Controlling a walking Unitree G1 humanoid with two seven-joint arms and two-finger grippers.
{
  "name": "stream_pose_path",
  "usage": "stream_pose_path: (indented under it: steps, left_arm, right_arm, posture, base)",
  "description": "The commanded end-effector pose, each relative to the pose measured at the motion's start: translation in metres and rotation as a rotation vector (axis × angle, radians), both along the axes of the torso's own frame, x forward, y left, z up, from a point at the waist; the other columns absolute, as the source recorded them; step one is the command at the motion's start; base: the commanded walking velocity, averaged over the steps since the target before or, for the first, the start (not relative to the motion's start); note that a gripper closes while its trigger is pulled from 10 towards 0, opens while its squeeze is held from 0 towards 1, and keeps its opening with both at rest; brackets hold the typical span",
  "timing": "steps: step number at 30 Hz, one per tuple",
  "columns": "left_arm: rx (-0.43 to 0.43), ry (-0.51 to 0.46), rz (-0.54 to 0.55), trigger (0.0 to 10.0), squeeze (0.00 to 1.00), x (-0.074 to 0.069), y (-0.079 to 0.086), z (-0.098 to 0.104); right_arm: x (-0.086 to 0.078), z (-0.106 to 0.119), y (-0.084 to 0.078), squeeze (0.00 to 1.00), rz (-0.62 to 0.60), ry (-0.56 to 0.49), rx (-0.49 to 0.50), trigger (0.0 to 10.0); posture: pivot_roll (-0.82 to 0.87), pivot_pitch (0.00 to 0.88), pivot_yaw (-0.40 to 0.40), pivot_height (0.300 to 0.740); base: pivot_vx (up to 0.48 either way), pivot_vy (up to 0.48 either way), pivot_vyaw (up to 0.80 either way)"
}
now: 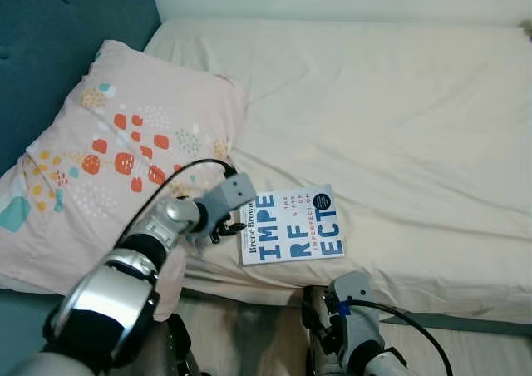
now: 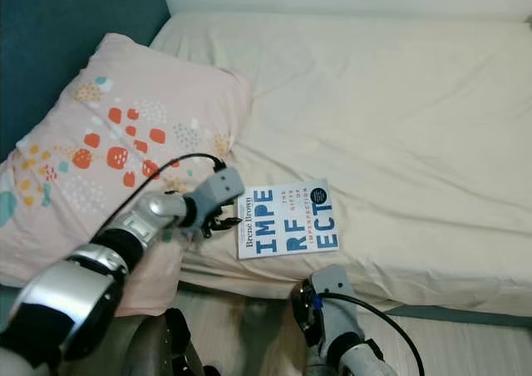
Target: Clean up the room
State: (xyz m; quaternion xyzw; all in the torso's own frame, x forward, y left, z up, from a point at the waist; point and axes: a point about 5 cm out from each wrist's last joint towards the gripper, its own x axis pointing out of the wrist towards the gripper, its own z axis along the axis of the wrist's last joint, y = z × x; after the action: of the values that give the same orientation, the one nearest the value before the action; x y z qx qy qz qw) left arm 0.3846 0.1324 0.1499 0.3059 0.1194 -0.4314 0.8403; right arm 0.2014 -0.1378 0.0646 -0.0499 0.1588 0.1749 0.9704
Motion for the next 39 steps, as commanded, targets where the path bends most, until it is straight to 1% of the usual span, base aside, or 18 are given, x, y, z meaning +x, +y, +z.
stream_pose_path:
  steps: [1,3,5,7,8,9,10,12,13,15,17,19,20,22,24,26,30,39]
  left_arm:
    - [-0.007,0.039,0.002,10.0,0.0,-0.003,0.01,-0.005]
    - [-0.003,0.044,-0.015,10.0,0.0,-0.004,0.014,-0.004]
    - [-0.01,0.1,-0.097,10.0,0.0,-0.011,0.016,-0.009]
    - [-0.01,0.1,-0.097,10.0,0.0,-0.011,0.016,-0.009]
    - [-0.007,0.148,-0.172,3.6,0.0,-0.018,0.011,-0.018]
    - [-0.009,0.197,-0.247,0.0,0.0,-0.028,0.003,-0.031]
    - [-0.009,0.197,-0.247,0.0,0.0,-0.028,0.003,-0.031]
    - [-0.033,0.247,-0.317,0.0,0.0,-0.046,-0.017,-0.059]
    - [-0.033,0.247,-0.317,0.0,0.0,-0.046,-0.017,-0.059]
    - [-0.043,0.266,-0.345,0.0,0.0,-0.059,-0.032,-0.078]
    - [-0.043,0.266,-0.345,0.0,0.0,-0.059,-0.032,-0.078]
    - [-0.033,0.246,-0.332,0.0,0.0,-0.068,-0.046,-0.092]
    - [-0.033,0.246,-0.332,0.0,0.0,-0.068,-0.046,-0.092]
    - [-0.04,0.192,-0.253,0.0,0.0,-0.069,-0.057,-0.098]
    - [-0.04,0.192,-0.253,0.0,0.0,-0.069,-0.057,-0.098]
    - [-0.067,0.153,-0.157,0.0,0.0,-0.066,-0.062,-0.099]
    - [-0.07,0.15,-0.105,0.0,0.0,-0.066,-0.063,-0.102]
    - [0.099,0.074,-0.071,0.0,0.0,-0.072,-0.062,-0.117]
  right_arm:
    - [-0.003,-0.005,0.0,0.0,-0.005,0.019,0.011,10.0]
    - [-0.003,-0.006,0.001,0.0,-0.001,0.019,0.011,10.0]
    - [-0.002,-0.007,0.002,0.0,0.005,0.02,0.012,10.0]
    - [-0.002,-0.007,0.002,0.0,0.005,0.02,0.012,10.0]
    - [-0.001,-0.007,0.003,0.0,0.01,0.02,0.012,10.0]
    - [0.0,-0.007,0.004,0.0,0.016,0.018,0.012,10.0]
    - [0.0,-0.007,0.004,0.0,0.016,0.018,0.012,10.0]
    - [0.003,-0.006,0.005,0.0,0.022,0.013,0.012,10.0]
    - [0.003,-0.006,0.005,0.0,0.022,0.013,0.012,10.0]
    - [0.004,-0.006,0.004,0.0,0.022,0.011,0.009,10.0]
    - [0.004,-0.006,0.004,0.0,0.022,0.011,0.009,10.0]
    - [0.002,-0.006,0.003,0.0,0.017,0.014,0.005,10.0]
    - [0.002,-0.006,0.003,0.0,0.017,0.014,0.005,10.0]
    - [-0.001,-0.007,0.001,0.0,0.014,0.02,0.003,10.0]
    - [-0.001,-0.007,0.001,0.0,0.014,0.02,0.003,10.0]
    - [-0.002,-0.008,0.001,0.0,0.013,0.023,0.003,10.0]
    - [-0.002,-0.008,0.001,0.0,0.014,0.025,0.004,10.0]
    - [-0.003,-0.008,0.002,0.0,0.012,0.026,0.002,10.0]
  posture:
    - [-0.21,0.272,0.078,0.556]
    - [-0.2,0.27,0.077,0.556]
    - [-0.19,0.261,0.067,0.556]
    - [-0.19,0.261,0.067,0.556]
    - [-0.19,0.258,0.065,0.556]
    - [-0.19,0.256,0.063,0.556]
    - [-0.19,0.256,0.063,0.556]
    - [-0.2,0.254,0.064,0.556]
    - [-0.2,0.254,0.064,0.556]
    - [-0.2,0.254,0.067,0.556]
    - [-0.2,0.254,0.067,0.556]
    - [-0.2,0.262,0.069,0.556]
    - [-0.2,0.262,0.069,0.556]
    - [-0.2,0.266,0.071,0.556]
    - [-0.2,0.266,0.071,0.556]
    - [-0.21,0.267,0.075,0.556]
    - [-0.21,0.267,0.075,0.556]
    - [-0.21,0.273,0.08,0.556]
  base:
    - [0.0,0.0,0.0]
    - [0.0,0.0,0.0]
    - [0.0,0.0,0.0]
    - [0.0,0.0,0.0]
    - [0.0,0.0,0.0]
    - [0.0,0.0,0.0]
    - [0.0,0.0,0.0]
    - [0.0,0.0,0.0]
    - [0.0,0.0,0.0]
    - [0.0,0.0,0.0]
    - [0.0,0.0,0.0]
    - [0.0,0.0,0.0]
    - [0.0,0.0,0.0]
    - [0.0,0.0,0.0]
    - [0.0,0.0,0.0]
    - [0.0,0.0,0.0]
    - [0.0,0.0,0.0]
    - [0.0,0.0,0.0]
